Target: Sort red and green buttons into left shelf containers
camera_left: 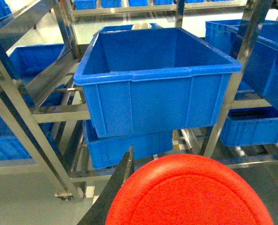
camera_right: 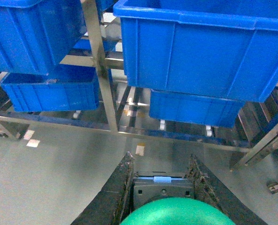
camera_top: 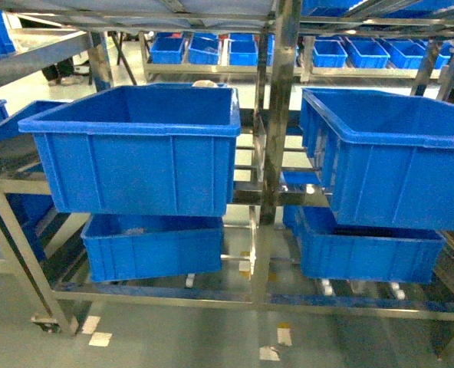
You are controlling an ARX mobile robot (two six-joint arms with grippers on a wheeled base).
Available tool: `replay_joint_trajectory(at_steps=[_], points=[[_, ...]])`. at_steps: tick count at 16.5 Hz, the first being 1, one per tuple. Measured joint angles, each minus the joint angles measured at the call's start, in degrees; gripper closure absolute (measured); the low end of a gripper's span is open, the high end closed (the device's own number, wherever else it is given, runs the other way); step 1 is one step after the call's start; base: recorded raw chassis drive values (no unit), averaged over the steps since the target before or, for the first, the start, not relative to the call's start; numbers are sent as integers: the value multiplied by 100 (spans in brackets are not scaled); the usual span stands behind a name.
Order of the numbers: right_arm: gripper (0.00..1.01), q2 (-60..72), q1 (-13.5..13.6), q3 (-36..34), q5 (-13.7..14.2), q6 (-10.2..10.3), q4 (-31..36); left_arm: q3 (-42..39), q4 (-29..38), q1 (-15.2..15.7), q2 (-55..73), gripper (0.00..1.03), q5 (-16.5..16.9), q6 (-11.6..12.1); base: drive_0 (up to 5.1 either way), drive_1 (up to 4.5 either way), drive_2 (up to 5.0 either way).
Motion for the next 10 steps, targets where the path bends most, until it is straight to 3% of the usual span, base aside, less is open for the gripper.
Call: replay_joint_trajectory(at_steps=[1, 10], points=[[72, 0, 0, 0, 2, 0, 7, 0, 15, 0, 2, 77, 2, 0, -499, 237, 237], [72, 2, 0, 0, 4, 0, 11, 0, 11, 0, 11, 77, 0, 0, -8, 418, -434]])
